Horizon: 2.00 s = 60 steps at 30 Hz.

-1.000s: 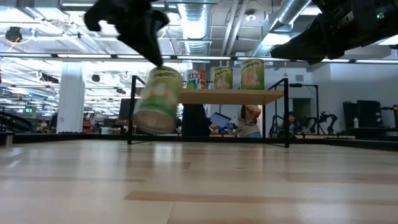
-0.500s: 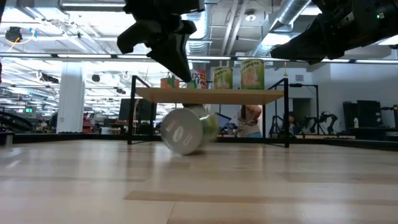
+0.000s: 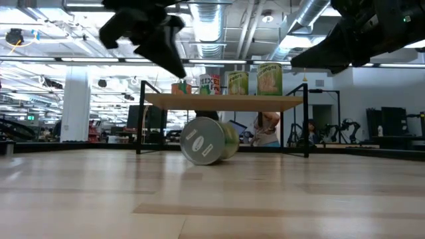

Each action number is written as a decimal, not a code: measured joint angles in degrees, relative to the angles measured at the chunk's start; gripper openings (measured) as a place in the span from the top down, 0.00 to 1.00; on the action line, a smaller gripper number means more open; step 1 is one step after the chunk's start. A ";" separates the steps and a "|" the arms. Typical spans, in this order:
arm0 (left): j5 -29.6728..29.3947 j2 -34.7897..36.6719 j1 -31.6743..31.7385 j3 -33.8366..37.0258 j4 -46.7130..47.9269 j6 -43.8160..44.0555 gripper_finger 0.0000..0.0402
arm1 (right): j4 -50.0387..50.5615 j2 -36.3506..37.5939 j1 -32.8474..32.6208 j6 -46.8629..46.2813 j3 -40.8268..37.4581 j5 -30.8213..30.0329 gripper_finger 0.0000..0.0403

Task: Pick and place cans onto a shelf
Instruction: Put the canned pears on the shelf

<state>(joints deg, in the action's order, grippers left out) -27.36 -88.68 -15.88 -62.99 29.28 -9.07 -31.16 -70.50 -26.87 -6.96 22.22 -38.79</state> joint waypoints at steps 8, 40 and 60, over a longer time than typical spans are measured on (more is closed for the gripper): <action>2.88 9.57 -1.77 19.16 -25.11 8.82 1.00 | -3.75 -5.95 6.23 -7.04 3.95 4.18 0.78; 17.04 2.98 -1.24 37.15 -55.08 13.00 1.00 | -2.69 -36.82 35.43 -14.62 22.87 58.97 0.52; 15.69 -7.19 -0.55 37.21 -63.00 12.32 1.00 | -1.27 -39.07 31.28 -8.35 29.09 57.59 0.94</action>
<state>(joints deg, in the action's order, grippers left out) -11.66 -95.87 -16.43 -25.78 -33.72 3.25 -32.43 -109.57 4.41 -15.31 51.31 18.81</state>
